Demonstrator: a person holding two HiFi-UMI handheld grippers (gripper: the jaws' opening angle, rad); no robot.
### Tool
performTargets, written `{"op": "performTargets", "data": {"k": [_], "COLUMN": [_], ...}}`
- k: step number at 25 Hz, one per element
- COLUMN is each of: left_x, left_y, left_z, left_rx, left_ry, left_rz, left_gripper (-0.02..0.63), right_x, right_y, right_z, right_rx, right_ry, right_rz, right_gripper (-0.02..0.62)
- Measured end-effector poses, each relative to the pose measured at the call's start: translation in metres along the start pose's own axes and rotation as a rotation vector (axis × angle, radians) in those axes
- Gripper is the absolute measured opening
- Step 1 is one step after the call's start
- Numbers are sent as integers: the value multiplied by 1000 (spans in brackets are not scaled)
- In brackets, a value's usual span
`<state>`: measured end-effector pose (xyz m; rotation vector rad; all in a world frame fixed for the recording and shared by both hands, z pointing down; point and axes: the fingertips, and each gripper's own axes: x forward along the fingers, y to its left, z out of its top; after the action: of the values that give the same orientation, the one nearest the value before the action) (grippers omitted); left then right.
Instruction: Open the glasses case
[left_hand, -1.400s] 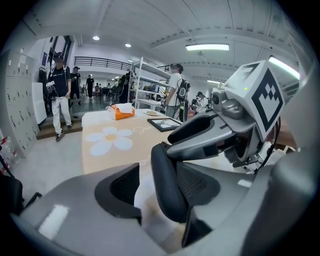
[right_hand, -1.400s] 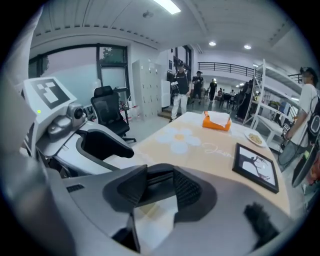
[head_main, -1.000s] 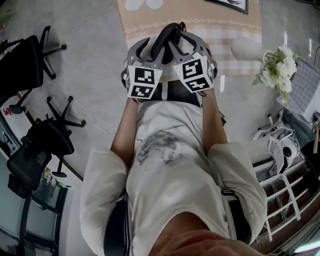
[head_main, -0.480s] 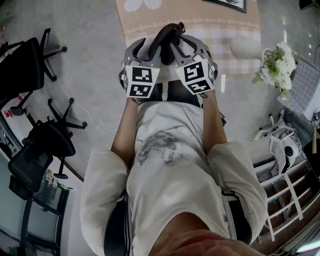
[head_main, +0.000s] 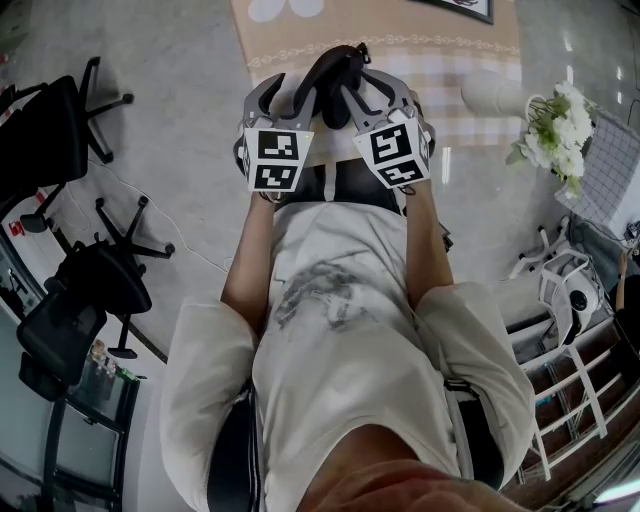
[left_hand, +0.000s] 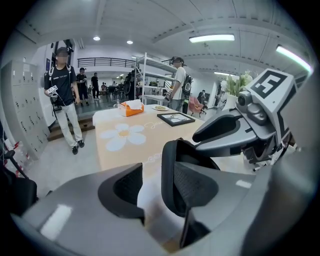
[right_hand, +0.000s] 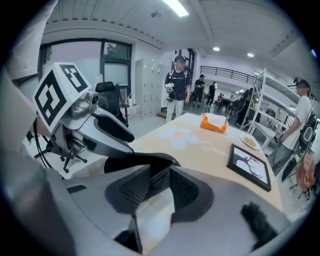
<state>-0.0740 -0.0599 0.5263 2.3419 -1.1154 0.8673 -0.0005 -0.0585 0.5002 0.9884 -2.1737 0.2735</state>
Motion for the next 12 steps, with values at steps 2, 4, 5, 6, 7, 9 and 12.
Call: {"op": "performTargets", "data": {"k": [2,4,5,6,7,9,12], "left_x": [0,0,0,0,0,1,1], "left_y": [2,3,4,4,5,6,8], "left_z": [-1,0,1,2,2,2,1], "left_rx": [-5,-7,-4,-3,-3,-7,-12], "left_ry": [2,0,-2,-4,-4,-4,-5], "left_rz": [4,3,1,0,-1,-1,1], "left_gripper": [207,206,206,206,206,206,206], "right_x": [0,0,0,0,0,0,0], "right_y": [0,1,1,1,1,0,1], "right_z": [-1,-2,-2,-3,-3,-3,-3], "right_rx": [-1,1,2,4,7,14,19], "right_ry": [-2,-4,-6,-8,-11,-16,-22], "right_rz": [0,0,0,1,2,3,3], "right_gripper": [135,135,133,134,133,133,133]}}
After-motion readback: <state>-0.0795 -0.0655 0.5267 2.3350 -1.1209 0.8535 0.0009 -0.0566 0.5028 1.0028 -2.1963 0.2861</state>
